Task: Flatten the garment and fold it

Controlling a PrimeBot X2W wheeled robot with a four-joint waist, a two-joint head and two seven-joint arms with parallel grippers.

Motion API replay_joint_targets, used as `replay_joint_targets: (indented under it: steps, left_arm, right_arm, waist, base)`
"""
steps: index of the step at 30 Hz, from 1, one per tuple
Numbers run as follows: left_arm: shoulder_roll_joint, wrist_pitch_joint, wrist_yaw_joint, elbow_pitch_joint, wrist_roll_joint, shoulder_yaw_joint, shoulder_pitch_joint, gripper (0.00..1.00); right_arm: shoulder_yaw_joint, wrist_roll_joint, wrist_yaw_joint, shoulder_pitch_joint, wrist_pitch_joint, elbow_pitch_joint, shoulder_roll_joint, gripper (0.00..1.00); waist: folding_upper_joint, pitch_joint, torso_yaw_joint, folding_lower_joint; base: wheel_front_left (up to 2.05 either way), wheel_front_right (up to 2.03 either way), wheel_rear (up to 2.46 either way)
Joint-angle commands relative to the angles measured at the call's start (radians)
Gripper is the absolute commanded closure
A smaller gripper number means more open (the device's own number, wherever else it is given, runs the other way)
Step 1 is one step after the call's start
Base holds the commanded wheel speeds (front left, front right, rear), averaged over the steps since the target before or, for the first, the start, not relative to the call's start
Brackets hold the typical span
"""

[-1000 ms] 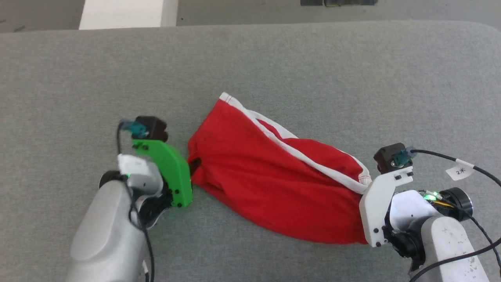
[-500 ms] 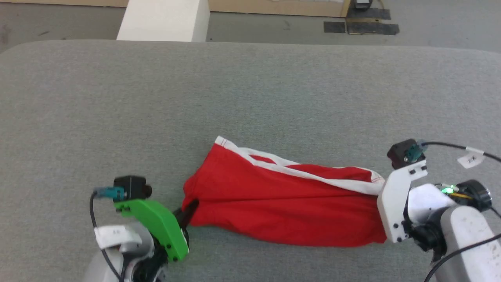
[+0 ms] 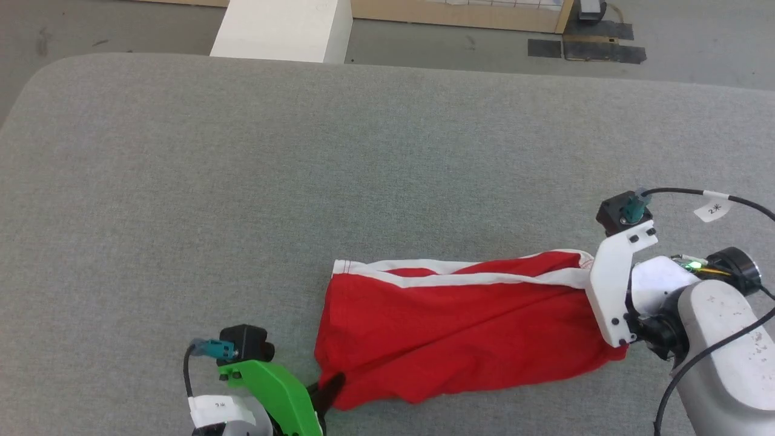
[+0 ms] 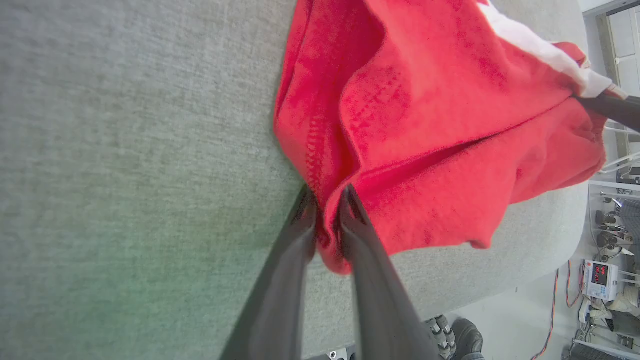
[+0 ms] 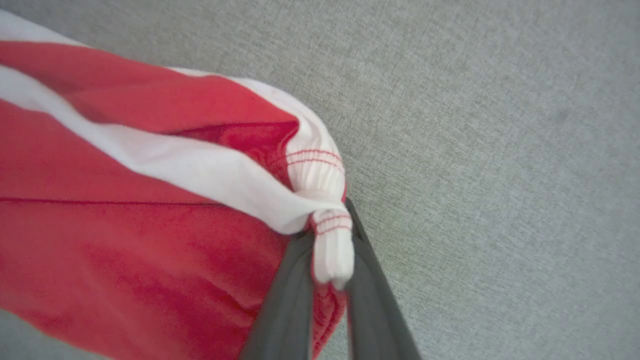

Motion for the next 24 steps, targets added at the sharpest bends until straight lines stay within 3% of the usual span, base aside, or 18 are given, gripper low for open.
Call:
replay_joint_targets:
  steps: [1,2,3,12,16,24]
  left_arm:
    - [0.008,0.007,0.010,0.000,-0.001,0.004,0.016,0.00]
    - [0.012,0.009,0.015,-0.005,-0.001,0.009,0.016,0.00]
    - [0.016,0.007,0.017,-0.012,-0.001,0.014,0.015,0.00]
    - [0.078,-0.093,0.029,-0.138,0.025,0.123,-0.010,0.00]
    - [0.113,-0.275,0.018,-0.144,0.126,0.178,-0.060,0.00]
    - [0.141,-0.712,-0.059,-0.059,0.296,0.191,-0.106,0.00]
  right_arm:
    - [-0.005,-0.004,-0.002,-0.014,-0.017,0.010,0.005,0.75]
    - [-0.003,-0.004,-0.002,-0.013,-0.026,0.017,0.007,0.05]
    - [-0.005,-0.002,-0.002,-0.012,-0.036,0.021,0.010,0.00]
    - [-0.121,0.037,-0.002,0.050,-0.148,-0.047,0.082,0.00]
    - [-0.201,0.031,-0.002,0.117,-0.180,-0.120,0.139,0.00]
    - [-0.277,0.056,-0.002,0.252,-0.149,-0.196,0.201,0.00]
  waist:
    - [0.0100,-0.004,-0.002,0.0000]
    - [0.0100,-0.007,-0.003,0.0000]
    - [0.0100,-0.010,-0.005,0.0000]
    - [0.0100,-0.058,-0.029,0.0000]
    - [0.0100,-0.074,-0.043,0.0000]
    - [0.0100,-0.076,-0.066,0.0000]
  base:
    - [0.00,0.00,0.00]
    - [0.00,0.00,0.00]
    - [0.00,0.00,0.00]
    - [0.00,0.00,0.00]
    - [0.00,0.00,0.00]
    - [0.00,0.00,0.00]
